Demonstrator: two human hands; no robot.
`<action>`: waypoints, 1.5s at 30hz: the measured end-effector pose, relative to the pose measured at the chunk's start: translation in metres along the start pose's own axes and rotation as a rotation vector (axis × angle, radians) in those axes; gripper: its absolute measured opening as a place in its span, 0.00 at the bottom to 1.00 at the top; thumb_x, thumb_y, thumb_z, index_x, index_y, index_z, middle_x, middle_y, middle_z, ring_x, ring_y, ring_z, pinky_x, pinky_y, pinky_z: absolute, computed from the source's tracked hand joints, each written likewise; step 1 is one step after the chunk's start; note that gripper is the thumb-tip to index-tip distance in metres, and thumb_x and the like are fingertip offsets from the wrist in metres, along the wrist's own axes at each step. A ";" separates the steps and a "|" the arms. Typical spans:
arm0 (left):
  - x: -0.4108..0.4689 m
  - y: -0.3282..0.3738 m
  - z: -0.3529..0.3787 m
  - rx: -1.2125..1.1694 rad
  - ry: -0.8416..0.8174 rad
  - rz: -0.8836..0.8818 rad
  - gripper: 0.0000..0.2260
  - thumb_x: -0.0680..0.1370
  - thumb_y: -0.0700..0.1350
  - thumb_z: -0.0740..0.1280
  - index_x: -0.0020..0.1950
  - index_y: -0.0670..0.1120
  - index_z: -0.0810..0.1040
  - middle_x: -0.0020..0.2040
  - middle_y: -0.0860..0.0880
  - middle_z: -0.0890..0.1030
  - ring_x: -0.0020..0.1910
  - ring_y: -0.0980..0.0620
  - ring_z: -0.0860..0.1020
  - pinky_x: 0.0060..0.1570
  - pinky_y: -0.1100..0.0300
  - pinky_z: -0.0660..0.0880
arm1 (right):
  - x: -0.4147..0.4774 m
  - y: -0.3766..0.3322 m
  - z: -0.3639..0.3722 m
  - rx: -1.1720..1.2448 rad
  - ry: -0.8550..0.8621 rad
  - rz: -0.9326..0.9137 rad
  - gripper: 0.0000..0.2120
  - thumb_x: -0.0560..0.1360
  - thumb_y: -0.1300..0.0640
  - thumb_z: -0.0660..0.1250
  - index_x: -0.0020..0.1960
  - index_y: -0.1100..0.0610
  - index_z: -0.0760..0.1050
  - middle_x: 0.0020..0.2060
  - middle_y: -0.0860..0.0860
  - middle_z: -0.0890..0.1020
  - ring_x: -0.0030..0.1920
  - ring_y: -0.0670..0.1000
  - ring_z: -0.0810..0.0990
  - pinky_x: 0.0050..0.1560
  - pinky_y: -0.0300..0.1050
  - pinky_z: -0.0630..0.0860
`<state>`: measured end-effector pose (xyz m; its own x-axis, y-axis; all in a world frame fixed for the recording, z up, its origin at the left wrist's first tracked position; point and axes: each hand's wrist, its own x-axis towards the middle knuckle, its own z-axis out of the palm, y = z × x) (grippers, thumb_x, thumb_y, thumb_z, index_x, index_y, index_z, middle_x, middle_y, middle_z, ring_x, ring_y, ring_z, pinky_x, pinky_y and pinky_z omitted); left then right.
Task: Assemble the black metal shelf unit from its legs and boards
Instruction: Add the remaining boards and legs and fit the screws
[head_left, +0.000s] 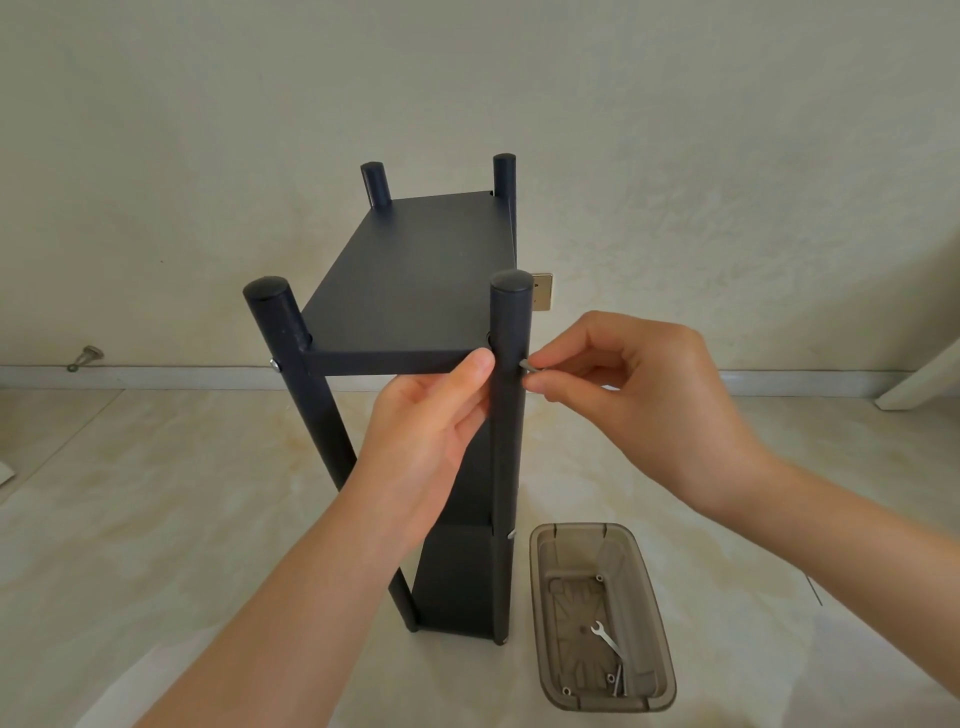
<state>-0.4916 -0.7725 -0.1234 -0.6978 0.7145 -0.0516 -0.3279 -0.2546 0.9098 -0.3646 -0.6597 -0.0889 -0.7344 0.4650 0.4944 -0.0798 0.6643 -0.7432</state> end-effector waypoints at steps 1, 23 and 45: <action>0.000 0.000 0.000 -0.003 -0.005 0.002 0.25 0.67 0.50 0.72 0.62 0.41 0.78 0.57 0.46 0.85 0.57 0.51 0.84 0.59 0.60 0.79 | 0.000 0.000 0.000 -0.005 0.000 -0.003 0.09 0.72 0.58 0.75 0.43 0.44 0.80 0.38 0.42 0.84 0.42 0.41 0.84 0.48 0.33 0.79; -0.002 -0.002 -0.002 -0.013 -0.094 0.060 0.09 0.72 0.50 0.71 0.46 0.49 0.87 0.53 0.48 0.86 0.57 0.52 0.84 0.52 0.63 0.80 | 0.003 0.000 0.007 0.007 0.045 0.092 0.04 0.72 0.53 0.75 0.40 0.50 0.80 0.33 0.40 0.84 0.35 0.41 0.84 0.39 0.29 0.77; -0.002 -0.004 -0.004 -0.038 -0.079 0.057 0.14 0.72 0.51 0.71 0.52 0.44 0.83 0.56 0.44 0.85 0.59 0.49 0.83 0.64 0.53 0.75 | 0.012 -0.009 -0.001 0.041 -0.157 0.244 0.06 0.76 0.56 0.71 0.40 0.53 0.81 0.32 0.45 0.85 0.34 0.42 0.83 0.37 0.29 0.75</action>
<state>-0.4913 -0.7750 -0.1284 -0.6639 0.7470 0.0341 -0.3143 -0.3201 0.8937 -0.3724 -0.6593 -0.0759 -0.8300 0.5101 0.2255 0.0874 0.5183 -0.8507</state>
